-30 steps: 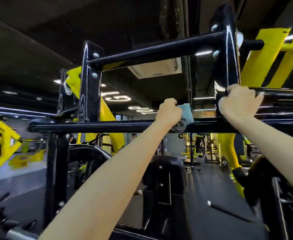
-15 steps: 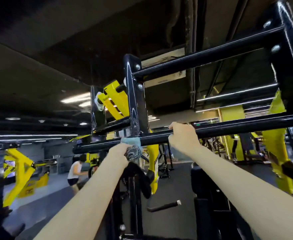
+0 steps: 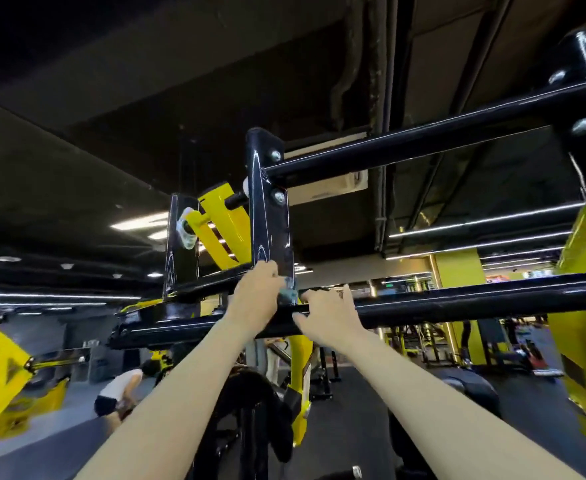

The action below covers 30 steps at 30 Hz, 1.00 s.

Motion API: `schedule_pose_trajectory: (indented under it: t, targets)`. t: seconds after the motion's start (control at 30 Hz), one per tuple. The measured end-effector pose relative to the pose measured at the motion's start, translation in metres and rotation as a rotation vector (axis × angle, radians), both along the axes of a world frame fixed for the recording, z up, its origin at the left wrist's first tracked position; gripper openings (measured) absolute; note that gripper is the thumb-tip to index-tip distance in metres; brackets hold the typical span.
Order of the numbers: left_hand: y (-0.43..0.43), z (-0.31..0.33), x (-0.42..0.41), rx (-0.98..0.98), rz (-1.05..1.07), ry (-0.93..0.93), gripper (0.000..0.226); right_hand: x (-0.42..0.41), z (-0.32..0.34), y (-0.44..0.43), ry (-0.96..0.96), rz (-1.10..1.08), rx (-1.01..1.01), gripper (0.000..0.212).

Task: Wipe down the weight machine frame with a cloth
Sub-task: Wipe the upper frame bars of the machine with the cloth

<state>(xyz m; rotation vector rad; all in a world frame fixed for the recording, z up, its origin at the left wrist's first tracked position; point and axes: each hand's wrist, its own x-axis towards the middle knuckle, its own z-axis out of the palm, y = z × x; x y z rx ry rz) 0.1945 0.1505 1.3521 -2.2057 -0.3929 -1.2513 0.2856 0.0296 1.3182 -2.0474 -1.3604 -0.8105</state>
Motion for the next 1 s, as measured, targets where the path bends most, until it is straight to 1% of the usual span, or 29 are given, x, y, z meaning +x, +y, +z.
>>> schedule_pose_trajectory:
  t: [0.03,0.07,0.13,0.17,0.2,0.27,0.33,0.43,0.5,0.6,0.67,0.77,0.87,0.93,1.0]
  targets:
    - [0.007,0.002,0.005,0.083,0.026,0.118,0.024,0.002,-0.001,0.003,-0.009,-0.008,-0.018,0.050]
    - [0.014,0.003,0.007,0.142,0.045,0.199,0.028,0.005,-0.003,0.006,-0.045,-0.028,-0.063,0.060]
    - [0.017,0.001,0.004,0.150,0.131,0.323,0.038,0.011,-0.007,0.011,-0.165,-0.102,-0.178,0.089]
    - [0.019,-0.001,0.000,0.155,0.165,0.371,0.045,0.013,-0.009,0.012,-0.223,-0.145,-0.203,0.096]
    - [0.019,0.000,-0.003,0.141,0.197,0.408,0.049,0.015,-0.011,0.013,-0.267,-0.171,-0.189,0.095]
    - [0.012,0.009,0.000,0.158,0.248,0.434,0.048,0.018,-0.014,0.017,-0.316,-0.188,-0.102,0.075]
    - [0.002,0.016,0.016,0.133,0.265,0.459,0.038,0.020,-0.018,0.019,-0.359,-0.189,-0.034,0.060]
    - [-0.006,0.020,0.033,0.000,0.213,0.457,0.029,0.025,-0.018,0.019,-0.372,-0.180,0.024,0.050]
    - [-0.006,0.017,0.020,-0.010,0.208,0.438,0.036,0.025,-0.017,0.019,-0.362,-0.160,0.032,0.047]
    - [-0.003,0.009,-0.007,0.067,0.272,0.487,0.046,0.024,-0.022,0.019,-0.385,-0.166,0.040,0.044]
    - [-0.004,0.009,-0.013,0.154,0.293,0.527,0.043,0.025,-0.024,0.020,-0.413,-0.172,0.051,0.043]
    - [-0.014,0.018,0.010,0.185,0.284,0.517,0.031,0.028,-0.021,0.021,-0.436,-0.200,0.058,0.047]
    - [-0.017,0.016,0.024,0.140,0.249,0.446,0.027,0.027,-0.022,0.021,-0.436,-0.210,0.068,0.049]
    - [-0.009,0.013,0.013,0.113,0.230,0.434,0.029,0.027,-0.022,0.023,-0.429,-0.208,0.063,0.052]
    - [-0.002,0.009,-0.007,0.094,0.181,0.442,0.034,0.028,-0.022,0.025,-0.410,-0.202,0.068,0.049]
